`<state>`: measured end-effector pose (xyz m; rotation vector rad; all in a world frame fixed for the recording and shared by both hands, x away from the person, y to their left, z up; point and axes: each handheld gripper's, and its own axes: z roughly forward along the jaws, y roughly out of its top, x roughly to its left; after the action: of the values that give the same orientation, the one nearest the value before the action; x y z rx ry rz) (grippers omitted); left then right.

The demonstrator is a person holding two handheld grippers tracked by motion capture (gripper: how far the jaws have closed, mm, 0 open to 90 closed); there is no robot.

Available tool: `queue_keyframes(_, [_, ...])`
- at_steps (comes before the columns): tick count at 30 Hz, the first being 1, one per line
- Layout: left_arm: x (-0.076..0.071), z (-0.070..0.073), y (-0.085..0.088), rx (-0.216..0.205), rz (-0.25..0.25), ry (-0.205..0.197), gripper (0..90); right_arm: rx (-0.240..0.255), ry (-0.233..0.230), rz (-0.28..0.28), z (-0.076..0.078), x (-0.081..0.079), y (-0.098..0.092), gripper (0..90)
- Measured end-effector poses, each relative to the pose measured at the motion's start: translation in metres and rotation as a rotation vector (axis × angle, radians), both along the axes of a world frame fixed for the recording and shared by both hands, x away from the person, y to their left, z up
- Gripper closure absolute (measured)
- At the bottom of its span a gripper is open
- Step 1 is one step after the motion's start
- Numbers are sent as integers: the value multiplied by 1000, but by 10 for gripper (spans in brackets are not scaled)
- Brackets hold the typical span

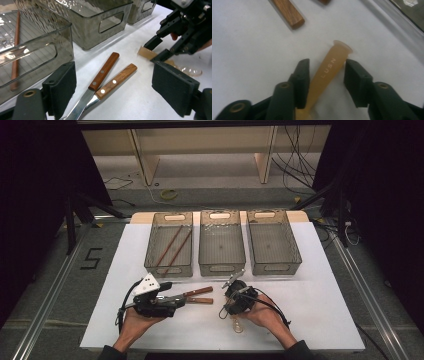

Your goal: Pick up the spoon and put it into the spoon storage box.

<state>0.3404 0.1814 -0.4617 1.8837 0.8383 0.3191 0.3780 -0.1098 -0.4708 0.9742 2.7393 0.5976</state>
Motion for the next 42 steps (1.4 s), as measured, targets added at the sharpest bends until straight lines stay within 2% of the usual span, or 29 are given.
queue_keyframes(5, [-1,-1,-1,3,-3,0,191,-2,-10,-8,1,2,-2,729])
queue_keyframes(19, [2,-3,4,9,11,-3,194,1,-7,15,3,1,-3,751])
queue_keyframes(30, [3,-6,6,6,23,3,192,72,-39,-1,21,4,-15,750])
queue_keyframes(42, [3,-5,7,3,28,0,191,157,-89,-22,44,16,-27,751])
